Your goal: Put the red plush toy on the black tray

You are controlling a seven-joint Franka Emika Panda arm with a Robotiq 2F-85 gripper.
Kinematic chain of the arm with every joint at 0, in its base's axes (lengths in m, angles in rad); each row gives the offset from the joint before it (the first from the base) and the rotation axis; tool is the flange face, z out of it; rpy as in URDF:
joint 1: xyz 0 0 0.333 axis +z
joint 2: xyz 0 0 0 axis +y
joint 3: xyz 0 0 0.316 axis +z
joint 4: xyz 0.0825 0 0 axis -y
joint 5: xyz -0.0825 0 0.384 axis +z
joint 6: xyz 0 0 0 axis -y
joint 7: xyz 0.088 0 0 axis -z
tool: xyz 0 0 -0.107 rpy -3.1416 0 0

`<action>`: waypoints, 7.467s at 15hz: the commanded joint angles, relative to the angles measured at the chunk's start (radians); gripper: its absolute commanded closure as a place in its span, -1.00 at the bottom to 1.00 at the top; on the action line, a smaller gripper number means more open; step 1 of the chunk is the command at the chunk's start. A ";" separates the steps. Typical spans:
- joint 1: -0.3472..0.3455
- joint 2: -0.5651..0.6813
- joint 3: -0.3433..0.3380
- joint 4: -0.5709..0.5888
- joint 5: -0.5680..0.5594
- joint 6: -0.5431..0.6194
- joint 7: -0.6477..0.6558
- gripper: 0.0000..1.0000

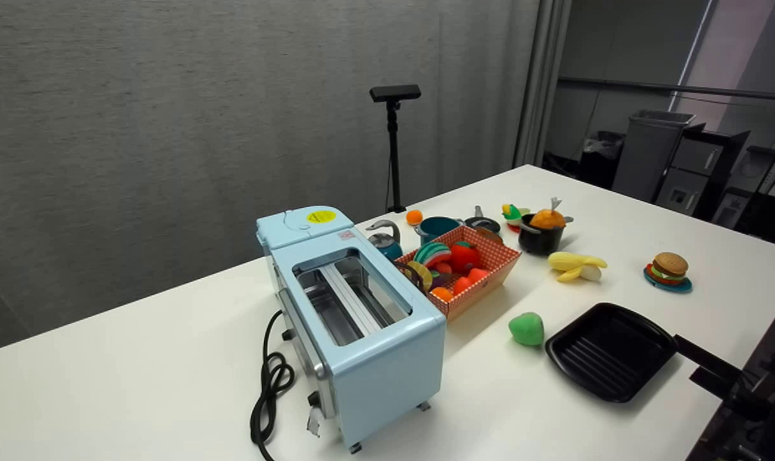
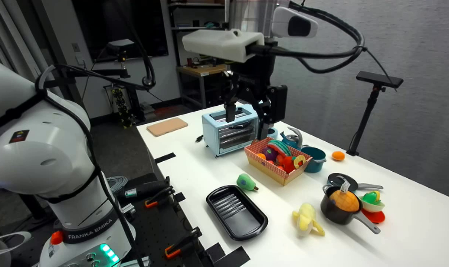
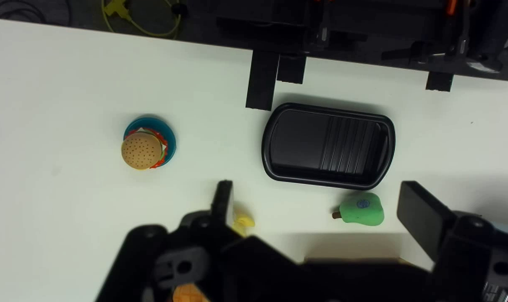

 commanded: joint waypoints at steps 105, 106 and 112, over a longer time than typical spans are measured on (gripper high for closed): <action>0.297 1.840 0.236 1.893 -0.023 -0.158 0.084 -0.88; 0.296 1.848 0.232 1.891 -0.024 -0.143 0.076 -0.85; 0.305 1.906 0.203 1.886 -0.028 -0.124 0.028 -0.83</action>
